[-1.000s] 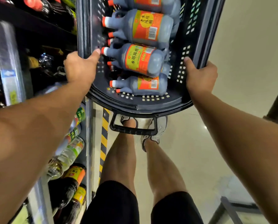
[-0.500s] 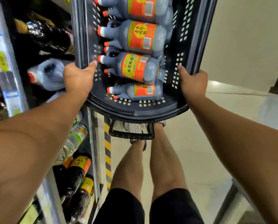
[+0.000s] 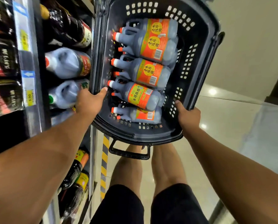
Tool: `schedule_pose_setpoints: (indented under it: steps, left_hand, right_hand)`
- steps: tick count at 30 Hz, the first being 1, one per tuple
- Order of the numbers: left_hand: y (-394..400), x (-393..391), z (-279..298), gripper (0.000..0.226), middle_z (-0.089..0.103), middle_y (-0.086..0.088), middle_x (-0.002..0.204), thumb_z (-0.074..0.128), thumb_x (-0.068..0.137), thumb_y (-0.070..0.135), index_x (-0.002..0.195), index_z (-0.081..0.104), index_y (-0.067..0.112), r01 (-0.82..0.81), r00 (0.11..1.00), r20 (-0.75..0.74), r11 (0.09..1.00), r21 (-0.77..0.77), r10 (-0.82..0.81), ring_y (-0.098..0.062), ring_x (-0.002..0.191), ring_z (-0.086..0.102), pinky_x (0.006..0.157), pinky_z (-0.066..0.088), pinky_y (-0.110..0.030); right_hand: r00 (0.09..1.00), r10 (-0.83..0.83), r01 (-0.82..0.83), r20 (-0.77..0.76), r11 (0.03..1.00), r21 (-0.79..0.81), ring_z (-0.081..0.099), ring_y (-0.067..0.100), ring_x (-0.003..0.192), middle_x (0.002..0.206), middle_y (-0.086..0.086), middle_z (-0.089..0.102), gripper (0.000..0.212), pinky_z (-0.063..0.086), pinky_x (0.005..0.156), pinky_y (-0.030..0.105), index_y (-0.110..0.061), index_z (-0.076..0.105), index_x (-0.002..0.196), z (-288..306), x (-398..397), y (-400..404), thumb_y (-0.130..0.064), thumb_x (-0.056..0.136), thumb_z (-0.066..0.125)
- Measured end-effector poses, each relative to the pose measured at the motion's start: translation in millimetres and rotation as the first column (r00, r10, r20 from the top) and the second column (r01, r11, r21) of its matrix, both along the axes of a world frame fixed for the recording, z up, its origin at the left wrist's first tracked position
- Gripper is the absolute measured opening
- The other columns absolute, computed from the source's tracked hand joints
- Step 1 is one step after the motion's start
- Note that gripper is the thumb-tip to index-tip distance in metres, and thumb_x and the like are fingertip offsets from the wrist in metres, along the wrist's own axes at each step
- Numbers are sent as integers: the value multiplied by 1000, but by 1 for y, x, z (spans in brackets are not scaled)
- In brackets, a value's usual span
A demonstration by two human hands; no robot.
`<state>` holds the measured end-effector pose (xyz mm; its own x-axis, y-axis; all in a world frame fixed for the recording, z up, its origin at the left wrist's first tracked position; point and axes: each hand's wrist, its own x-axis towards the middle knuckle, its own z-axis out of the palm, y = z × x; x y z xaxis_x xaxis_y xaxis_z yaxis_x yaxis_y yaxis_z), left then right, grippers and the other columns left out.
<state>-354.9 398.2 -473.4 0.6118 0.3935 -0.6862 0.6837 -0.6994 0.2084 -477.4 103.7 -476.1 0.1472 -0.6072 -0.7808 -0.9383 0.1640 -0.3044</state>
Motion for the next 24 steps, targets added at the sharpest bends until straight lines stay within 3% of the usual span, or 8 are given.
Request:
schedule_pose_setpoints:
  steps: [3, 7, 10, 13, 15, 18, 21, 24]
  left_hand:
    - [8, -11, 4, 59, 78, -9, 109, 72, 87, 64, 117, 76, 13, -1, 1000, -17, 1000, -19, 1, -35, 105, 73, 90, 59, -43]
    - [2, -19, 13, 56, 70, -16, 129, 78, 89, 41, 132, 63, 8, 13, 1000, 1, 1000, -20, -13, -39, 120, 66, 100, 54, -46]
    - [-19, -30, 40, 72, 53, -16, 151, 74, 89, 20, 154, 46, 11, 132, 947, 301, 990, -41, -114, -34, 142, 51, 118, 42, -41]
    - [-55, -38, 61, 62, 59, -10, 142, 71, 86, 14, 146, 53, 16, 81, 866, 500, 980, -181, 20, -21, 132, 57, 111, 44, -30]
    - [-79, -42, 52, 54, 65, -8, 129, 77, 81, 23, 131, 58, 17, -141, 890, 378, 941, -306, 256, -23, 118, 64, 104, 52, -37]
    - [-95, -51, 10, 70, 72, -8, 112, 80, 60, 52, 113, 60, 11, -564, 791, 22, 743, -360, 611, -34, 104, 72, 90, 60, -55]
    - [-103, -53, -11, 103, 74, -10, 119, 76, 41, 69, 126, 61, 12, -711, 697, -166, 641, -290, 698, -33, 104, 74, 90, 63, -54]
    - [-107, -52, -24, 111, 74, -8, 120, 75, 31, 71, 127, 57, 18, -775, 632, -303, 568, -278, 713, -31, 101, 75, 90, 62, -53]
  right_hand:
    - [999, -7, 10, -37, 997, 75, 74, 27, 100, 107, 1, 78, 41, 60, 99, 46, -21, 73, 114, 8, -10, 1, -49, 86, 83]
    - [982, 159, -145, -98, 980, 136, 70, 29, 109, 125, 6, 71, 59, 58, 101, 48, -17, 61, 132, 22, -16, -9, -51, 88, 78]
    - [942, 337, -332, 2, 930, -158, 61, 24, 117, 132, 5, 58, 65, 52, 102, 42, -18, 49, 142, 52, 3, -20, -49, 88, 72]
    - [810, 516, -386, 278, 827, -409, 58, 19, 117, 127, 5, 59, 46, 49, 102, 36, -14, 56, 132, 79, 54, -16, -31, 92, 70]
    - [655, 668, -509, 353, 735, -447, 59, 22, 117, 124, 9, 60, 41, 49, 103, 38, -12, 59, 126, 79, 97, -3, -27, 90, 71]
    - [410, 886, -797, 215, 463, -386, 56, 33, 123, 132, 16, 57, 57, 44, 102, 38, -10, 58, 133, 52, 168, 17, -32, 83, 73]
    - [154, 988, -967, 25, 156, -201, 56, 39, 130, 141, 18, 57, 83, 49, 105, 44, -14, 51, 144, 22, 222, 32, -54, 75, 73]
    - [-1, 996, -1000, -84, -3, -25, 57, 40, 133, 145, 20, 56, 96, 48, 105, 43, -11, 45, 148, 1, 236, 33, -53, 74, 88]
